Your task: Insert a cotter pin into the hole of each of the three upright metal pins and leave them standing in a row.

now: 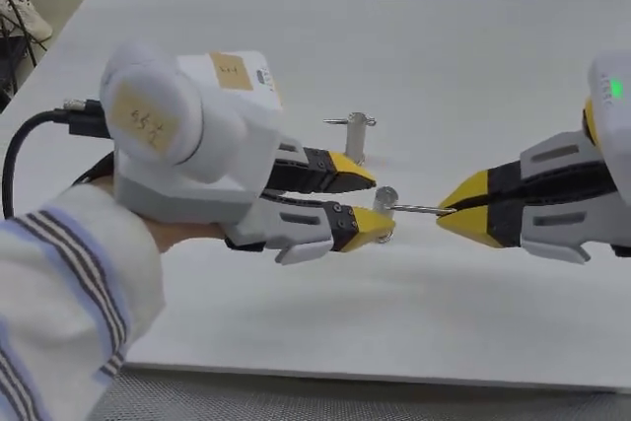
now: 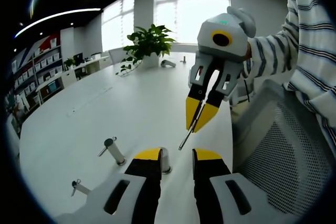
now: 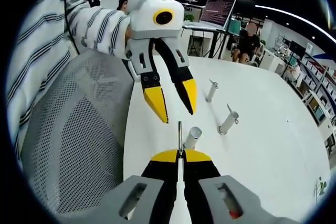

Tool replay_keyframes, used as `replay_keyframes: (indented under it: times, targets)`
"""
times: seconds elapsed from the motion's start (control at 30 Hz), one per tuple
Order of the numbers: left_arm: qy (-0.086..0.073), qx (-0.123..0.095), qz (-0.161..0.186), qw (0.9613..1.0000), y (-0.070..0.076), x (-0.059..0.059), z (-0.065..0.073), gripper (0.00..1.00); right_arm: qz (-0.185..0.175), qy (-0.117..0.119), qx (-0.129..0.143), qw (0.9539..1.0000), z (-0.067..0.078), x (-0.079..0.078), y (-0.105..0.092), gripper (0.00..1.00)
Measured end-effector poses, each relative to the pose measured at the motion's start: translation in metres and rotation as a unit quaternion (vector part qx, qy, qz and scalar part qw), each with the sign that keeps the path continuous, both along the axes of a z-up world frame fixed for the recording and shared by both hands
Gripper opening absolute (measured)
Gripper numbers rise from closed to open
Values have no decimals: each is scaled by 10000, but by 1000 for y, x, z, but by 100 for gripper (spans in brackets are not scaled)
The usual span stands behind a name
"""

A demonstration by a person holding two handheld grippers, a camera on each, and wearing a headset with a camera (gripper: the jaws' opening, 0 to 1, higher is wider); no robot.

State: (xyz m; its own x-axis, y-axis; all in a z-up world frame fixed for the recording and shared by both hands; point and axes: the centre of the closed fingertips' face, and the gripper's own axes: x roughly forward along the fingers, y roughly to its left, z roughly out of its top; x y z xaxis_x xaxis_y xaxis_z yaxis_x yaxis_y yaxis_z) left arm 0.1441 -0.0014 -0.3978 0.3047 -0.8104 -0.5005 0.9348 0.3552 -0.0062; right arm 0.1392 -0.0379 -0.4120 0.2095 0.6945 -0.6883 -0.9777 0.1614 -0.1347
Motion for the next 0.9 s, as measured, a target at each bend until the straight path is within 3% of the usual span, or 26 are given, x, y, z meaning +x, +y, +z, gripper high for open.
replay_keyframes:
  times: [0.4,0.7,0.9]
  targets:
    - [26,187,90,9998,-1,17,-12,19,-169,31,-263,9995,-18,16,-13,0]
    - [53,325,55,9994,-4,29,-22,18,-246,108,-276,9993,-25,20,-15,0]
    - [53,412,-53,9991,-6,30,-27,16,-233,147,-273,9992,-28,23,-13,0]
